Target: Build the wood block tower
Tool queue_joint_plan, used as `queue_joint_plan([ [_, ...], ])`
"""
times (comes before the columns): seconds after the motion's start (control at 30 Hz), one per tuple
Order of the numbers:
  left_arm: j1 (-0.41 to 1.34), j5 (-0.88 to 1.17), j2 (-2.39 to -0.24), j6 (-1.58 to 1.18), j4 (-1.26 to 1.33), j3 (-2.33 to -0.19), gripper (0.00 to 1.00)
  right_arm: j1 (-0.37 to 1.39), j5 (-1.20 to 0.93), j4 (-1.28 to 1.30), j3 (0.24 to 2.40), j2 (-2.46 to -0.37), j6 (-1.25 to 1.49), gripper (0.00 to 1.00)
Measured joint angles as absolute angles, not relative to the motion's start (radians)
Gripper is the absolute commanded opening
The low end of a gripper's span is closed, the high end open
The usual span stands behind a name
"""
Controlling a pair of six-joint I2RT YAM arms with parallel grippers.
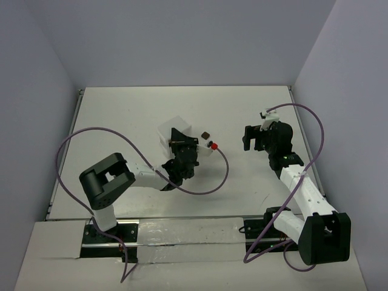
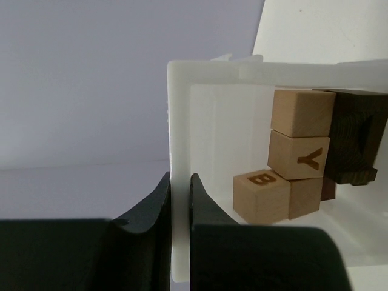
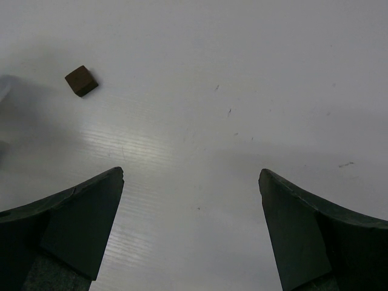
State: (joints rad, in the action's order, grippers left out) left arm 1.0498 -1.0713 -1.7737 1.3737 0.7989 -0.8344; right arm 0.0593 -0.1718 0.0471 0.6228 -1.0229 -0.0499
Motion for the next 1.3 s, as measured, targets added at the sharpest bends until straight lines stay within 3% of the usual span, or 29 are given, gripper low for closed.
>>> queue_joint_plan([
  [0.27,1.054,-1.077,-1.941,1.735,1.201,-0.782,0.00,0.059,-0.162,0.047,0.623,-1.023,-0.053,1.00],
  [0.6,1.054,-1.078,-1.966,1.864,1.273,-0.781,0.00,0.059,-0.158,0.047,0.623,-1.023,-0.054,1.00],
  [0.83,1.030,-1.092,-1.948,1.786,1.242,-0.866,0.00,0.059,-0.158,0.047,0.623,-1.023,-0.054,1.00],
  [0.93,0.995,-1.097,-1.867,1.654,1.062,-0.956,0.00,0.059,-0.159,0.048,0.623,-1.023,-0.054,1.00],
  [1.03,0.944,-1.094,-1.781,1.392,0.707,-1.130,0.00,0.059,-0.159,0.049,0.623,-1.023,-0.054,1.00],
  [1.17,0.848,-0.991,-1.743,0.988,0.189,-1.461,0.00,0.059,-0.159,0.049,0.623,-1.023,-0.054,1.00],
  [1.3,0.722,-0.857,-1.725,0.705,-0.149,-1.624,0.00,0.059,-0.159,0.050,0.625,-1.023,-0.054,1.00],
])
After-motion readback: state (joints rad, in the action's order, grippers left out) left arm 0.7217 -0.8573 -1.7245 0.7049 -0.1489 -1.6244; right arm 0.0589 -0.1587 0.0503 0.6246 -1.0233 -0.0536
